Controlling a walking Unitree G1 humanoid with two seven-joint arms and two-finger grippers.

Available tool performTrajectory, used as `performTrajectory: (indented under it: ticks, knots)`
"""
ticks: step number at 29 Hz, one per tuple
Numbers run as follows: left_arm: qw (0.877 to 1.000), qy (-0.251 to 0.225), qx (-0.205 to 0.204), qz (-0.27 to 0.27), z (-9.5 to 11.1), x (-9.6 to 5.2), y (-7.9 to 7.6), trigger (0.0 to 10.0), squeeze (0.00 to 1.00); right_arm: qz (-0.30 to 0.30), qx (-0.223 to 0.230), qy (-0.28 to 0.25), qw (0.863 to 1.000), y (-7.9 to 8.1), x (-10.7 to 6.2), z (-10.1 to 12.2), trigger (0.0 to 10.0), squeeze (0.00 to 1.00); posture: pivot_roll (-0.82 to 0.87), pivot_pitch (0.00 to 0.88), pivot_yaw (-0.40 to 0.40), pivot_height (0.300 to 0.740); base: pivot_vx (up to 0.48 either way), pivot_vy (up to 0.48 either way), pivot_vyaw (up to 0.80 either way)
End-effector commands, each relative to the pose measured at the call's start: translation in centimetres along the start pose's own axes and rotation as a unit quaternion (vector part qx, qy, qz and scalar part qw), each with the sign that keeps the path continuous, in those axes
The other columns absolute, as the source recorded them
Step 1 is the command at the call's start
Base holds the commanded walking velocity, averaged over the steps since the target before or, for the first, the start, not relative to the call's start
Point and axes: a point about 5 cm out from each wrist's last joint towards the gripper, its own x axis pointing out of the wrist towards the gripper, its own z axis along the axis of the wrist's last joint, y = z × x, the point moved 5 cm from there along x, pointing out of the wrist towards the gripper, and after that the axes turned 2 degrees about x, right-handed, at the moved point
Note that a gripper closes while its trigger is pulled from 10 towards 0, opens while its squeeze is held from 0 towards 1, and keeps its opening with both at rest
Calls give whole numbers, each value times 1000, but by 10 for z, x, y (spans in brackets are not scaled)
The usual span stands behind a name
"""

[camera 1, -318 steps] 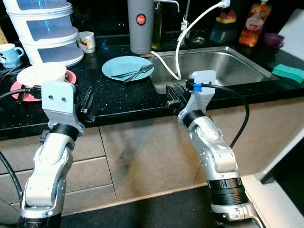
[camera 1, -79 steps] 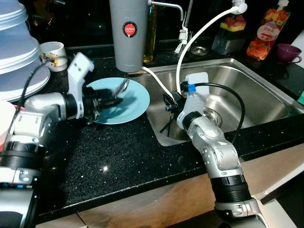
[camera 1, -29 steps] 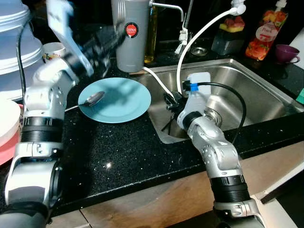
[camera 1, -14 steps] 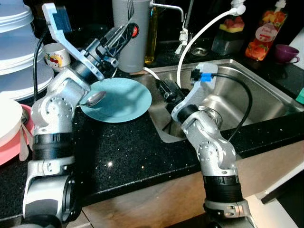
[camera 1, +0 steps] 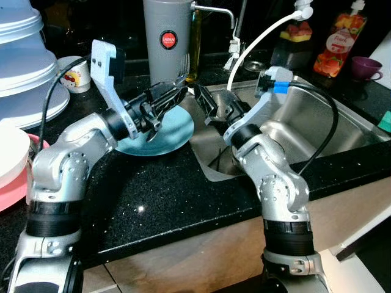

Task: Kitchen organization

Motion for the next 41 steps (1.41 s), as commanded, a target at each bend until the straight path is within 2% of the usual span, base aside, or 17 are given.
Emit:
performTrajectory:
  ticks: [1, 7, 8, 14, 15, 16, 17, 20, 23, 29, 30, 35, 38, 41]
  knots:
    - [1000, 15, 14, -6, -3, -1, -5, 0, 0, -4, 11, 0, 1000, -2, 1, 2, 10000, 0, 1, 96, 27, 740, 0, 0, 0]
    - [994, 45, 95, -18, -12, -4, -15, 0, 0, -16, 7, 9, 1000, -7, 2, 2, 10000, 0, 0, 84, 30, 740, 0, 0, 0]
    - [993, 45, 112, -18, -12, -3, -17, 0, 0, -17, -3, 15, 1000, -8, 2, 1, 10000, 1000, 0, 84, 30, 740, 0, 0, 0]
    - [988, 52, 148, -18, -14, -3, -20, 0, 0, -19, -45, 25, 999, -7, 3, 1, 10000, 1000, -1, 82, 30, 740, 0, 0, 0]
    - [987, 55, 150, -18, -14, -3, -20, 0, 0, -19, -59, 26, 998, -7, 4, 1, 10000, 522, -1, 86, 30, 740, 0, 0, 0]
    - [987, 55, 151, -18, -15, -3, -21, 0, 0, -18, -68, 28, 997, -7, 4, 1, 10000, 0, -1, 89, 29, 740, 0, 0, 0]
    - [986, 57, 155, -19, -16, -3, -21, 0, 0, -19, -81, 35, 996, -7, 5, 0, 10000, 0, -1, 90, 29, 740, 0, 0, 0]
    - [984, 69, 165, -25, -20, -4, -22, 0, 0, -19, -78, 38, 996, -6, 6, 0, 10000, 0, 2, 92, 29, 740, 0, 0, 0]
    - [980, 83, 178, -32, -28, -5, -23, 0, 0, -9, -49, 36, 998, 0, 7, 3, 10000, 0, 1, 95, 29, 740, 0, 0, 0]
    - [979, 87, 184, -31, -30, -5, -22, 0, 0, 9, -20, 38, 999, 7, 9, 4, 10000, 0, 0, 96, 28, 740, 0, 0, 0]
    - [978, 90, 188, -28, -31, -5, -20, 0, 0, 16, -1, 39, 999, 9, 9, 5, 10000, 0, 0, 96, 28, 740, 0, 0, 0]
    - [976, 93, 197, -21, -32, -5, -16, 0, 0, 21, 28, 39, 999, 11, 9, 7, 10000, 0, -3, 99, 28, 740, 0, 0, 0]
    - [975, 93, 201, -19, -32, -5, -15, 0, 0, 31, 64, 40, 997, 12, 9, 10, 10000, 0, -2, 101, 27, 740, 0, 0, 0]
    - [975, 92, 202, -19, -32, -5, -15, 0, 0, 49, 70, 45, 995, 16, 9, 11, 10000, 0, -2, 101, 27, 740, 0, 0, 0]
